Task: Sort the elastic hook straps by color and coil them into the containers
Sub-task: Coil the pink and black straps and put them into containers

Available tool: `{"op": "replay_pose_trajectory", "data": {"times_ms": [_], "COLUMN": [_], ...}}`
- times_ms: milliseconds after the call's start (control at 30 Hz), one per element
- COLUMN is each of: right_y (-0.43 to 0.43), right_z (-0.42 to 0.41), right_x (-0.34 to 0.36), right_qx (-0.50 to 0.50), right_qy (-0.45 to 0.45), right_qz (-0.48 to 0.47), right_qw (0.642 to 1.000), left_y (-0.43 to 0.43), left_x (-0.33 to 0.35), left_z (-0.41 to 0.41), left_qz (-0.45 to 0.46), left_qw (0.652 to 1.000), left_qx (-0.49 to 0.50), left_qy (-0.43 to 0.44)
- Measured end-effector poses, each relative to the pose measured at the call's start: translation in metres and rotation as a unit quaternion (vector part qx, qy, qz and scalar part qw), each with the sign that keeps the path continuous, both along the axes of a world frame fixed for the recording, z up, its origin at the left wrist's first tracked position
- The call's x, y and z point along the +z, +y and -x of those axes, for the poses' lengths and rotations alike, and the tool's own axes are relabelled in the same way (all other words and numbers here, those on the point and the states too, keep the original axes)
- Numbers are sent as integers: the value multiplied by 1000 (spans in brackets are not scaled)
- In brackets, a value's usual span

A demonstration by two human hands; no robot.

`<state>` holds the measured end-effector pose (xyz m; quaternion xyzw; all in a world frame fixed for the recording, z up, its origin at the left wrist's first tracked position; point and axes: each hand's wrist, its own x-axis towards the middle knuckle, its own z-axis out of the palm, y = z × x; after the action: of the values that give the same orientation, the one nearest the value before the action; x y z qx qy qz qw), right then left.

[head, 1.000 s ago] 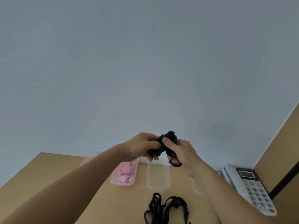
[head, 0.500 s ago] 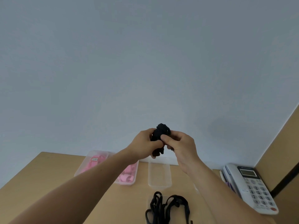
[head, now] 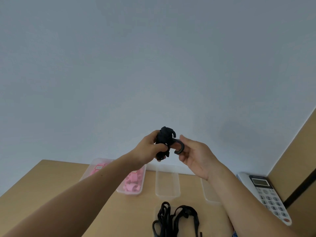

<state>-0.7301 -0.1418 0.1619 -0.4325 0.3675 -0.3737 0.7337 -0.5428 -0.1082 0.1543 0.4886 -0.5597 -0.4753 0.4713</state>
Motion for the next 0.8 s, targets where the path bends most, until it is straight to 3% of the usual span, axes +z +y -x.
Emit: {"op": "replay_pose_trajectory", "data": {"times_ms": [100, 233, 400, 567, 700, 800], "right_y": [-1, 1, 8, 11, 13, 14], "right_z": [3, -2, -12, -21, -34, -46], "right_x": [1, -7, -13, -16, -24, -26], "right_qx": [37, -9, -34, -65, -92, -130], "right_qy": [18, -14, 15, 57, 92, 172], "right_qz": [-7, -5, 81, 138, 177, 238], "right_qw": [999, 1000, 996, 987, 976, 947], "left_y": [3, 8, 13, 12, 7, 5], "left_x": [-4, -6, -3, -10, -12, -19], "left_z": [-2, 6, -2, -11, -13, -14], "left_qz": [-13, -62, -148, -174, -177, -181], "left_qw": [1000, 994, 976, 958, 949, 945], "left_qx": [-17, -44, -98, -158, -141, -95], "left_qy": [3, 78, 125, 163, 218, 254]}}
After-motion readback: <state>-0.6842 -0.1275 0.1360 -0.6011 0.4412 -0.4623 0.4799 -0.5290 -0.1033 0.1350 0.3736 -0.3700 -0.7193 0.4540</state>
